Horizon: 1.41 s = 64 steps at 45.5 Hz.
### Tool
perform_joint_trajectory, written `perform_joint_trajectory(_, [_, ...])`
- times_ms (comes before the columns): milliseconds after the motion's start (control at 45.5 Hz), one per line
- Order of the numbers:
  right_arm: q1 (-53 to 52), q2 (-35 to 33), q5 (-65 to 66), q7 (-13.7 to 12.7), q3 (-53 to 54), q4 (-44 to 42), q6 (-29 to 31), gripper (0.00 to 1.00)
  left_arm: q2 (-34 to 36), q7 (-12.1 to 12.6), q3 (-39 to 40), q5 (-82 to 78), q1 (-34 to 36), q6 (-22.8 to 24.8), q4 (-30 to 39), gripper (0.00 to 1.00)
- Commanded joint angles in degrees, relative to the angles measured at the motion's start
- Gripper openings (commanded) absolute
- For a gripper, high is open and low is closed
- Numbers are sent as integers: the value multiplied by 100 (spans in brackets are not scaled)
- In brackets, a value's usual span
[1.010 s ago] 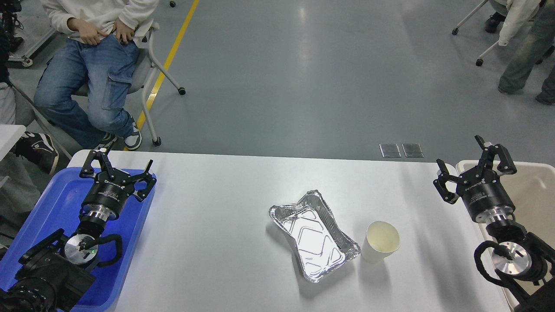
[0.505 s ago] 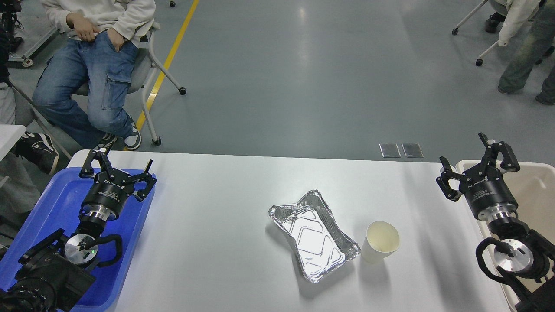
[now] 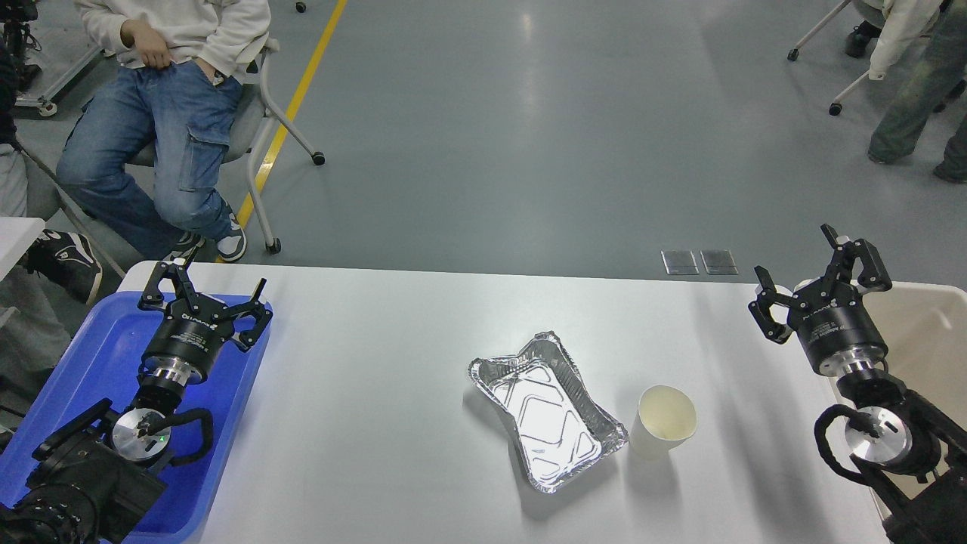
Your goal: Tidy desktop
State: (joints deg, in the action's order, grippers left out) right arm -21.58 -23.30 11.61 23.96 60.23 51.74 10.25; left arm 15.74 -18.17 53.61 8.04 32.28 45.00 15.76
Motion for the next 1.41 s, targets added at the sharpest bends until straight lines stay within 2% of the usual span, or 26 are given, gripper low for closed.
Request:
perform_joint_trajectory(0, [-109, -17, 25, -23, -73, -23, -14, 100, -9, 6, 0, -4, 6, 0, 6, 100])
perform_joint_trajectory(681, [-74, -114, 25, 4, -82, 3, 30, 100, -9, 6, 0, -13, 15, 0, 6, 100])
perform_joint_trajectory(966, [-74, -149, 156, 4, -126, 134, -313, 100, -9, 6, 0, -13, 15, 0, 6, 100])
perform_joint_trajectory(1076, [-74, -421, 832, -5, -389, 213, -304, 100, -9, 6, 0, -13, 15, 0, 6, 100])
perform_joint_trajectory(1252, [-57, -1079, 1755, -5, -785, 1091, -339, 100, -9, 6, 0, -13, 15, 0, 6, 100])
perform_joint_trajectory(1383, [-57, -1344, 2326, 13, -785, 1418, -418, 100, -9, 6, 0, -13, 15, 0, 6, 100])
